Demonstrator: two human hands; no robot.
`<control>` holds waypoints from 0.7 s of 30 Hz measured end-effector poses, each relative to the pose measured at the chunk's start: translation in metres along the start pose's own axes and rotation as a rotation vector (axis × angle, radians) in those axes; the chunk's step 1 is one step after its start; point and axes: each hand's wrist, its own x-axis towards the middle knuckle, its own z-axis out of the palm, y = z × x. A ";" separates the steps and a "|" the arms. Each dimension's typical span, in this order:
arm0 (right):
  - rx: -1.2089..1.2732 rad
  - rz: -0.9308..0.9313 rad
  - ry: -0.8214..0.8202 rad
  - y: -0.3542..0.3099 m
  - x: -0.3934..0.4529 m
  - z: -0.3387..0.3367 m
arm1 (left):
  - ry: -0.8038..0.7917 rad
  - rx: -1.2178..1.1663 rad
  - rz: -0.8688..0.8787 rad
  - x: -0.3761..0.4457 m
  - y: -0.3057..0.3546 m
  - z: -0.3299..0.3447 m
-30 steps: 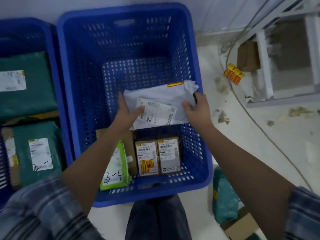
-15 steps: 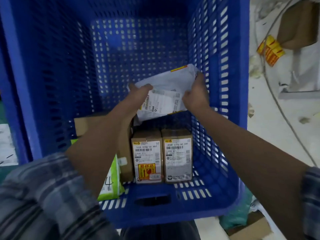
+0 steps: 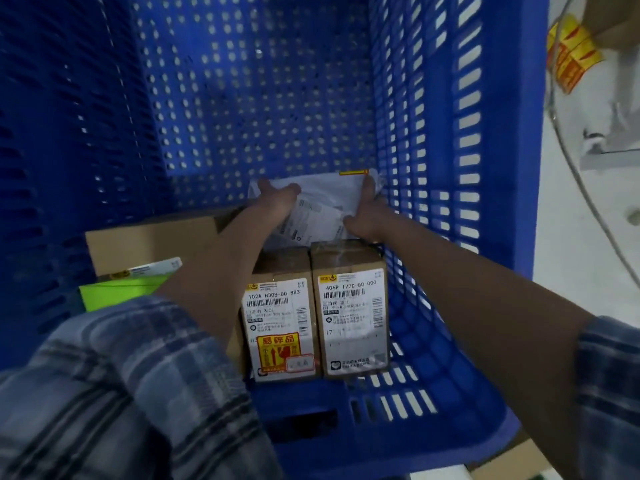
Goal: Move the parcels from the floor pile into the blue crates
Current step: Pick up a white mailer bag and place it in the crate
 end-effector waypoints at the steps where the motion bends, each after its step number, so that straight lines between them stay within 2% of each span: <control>1: 0.021 0.041 -0.045 -0.001 0.000 0.000 | 0.003 0.004 -0.001 0.001 0.002 0.000; 3: 0.087 0.114 -0.101 -0.005 -0.005 -0.004 | -0.002 0.021 -0.016 -0.003 0.006 -0.001; 5: 0.172 0.125 -0.091 -0.011 -0.009 -0.004 | 0.022 0.060 -0.013 -0.011 0.009 -0.002; 8: 0.325 0.092 0.073 -0.019 -0.026 -0.009 | 0.046 0.086 0.025 -0.027 0.014 -0.003; 11: 0.324 0.039 0.101 -0.023 -0.062 -0.019 | 0.065 0.224 0.119 -0.061 0.014 -0.011; 13: 0.434 -0.022 0.156 -0.023 -0.093 -0.027 | 0.061 0.292 0.164 -0.087 0.012 -0.022; 17: 0.812 -0.177 0.335 -0.023 -0.178 -0.030 | 0.039 0.258 0.171 -0.141 0.000 -0.043; 19: 0.878 -0.285 0.518 -0.013 -0.227 -0.027 | 0.050 0.189 0.177 -0.168 -0.011 -0.047; 21: 0.895 -0.310 0.703 0.005 -0.267 -0.020 | 0.102 0.138 0.191 -0.197 -0.021 -0.047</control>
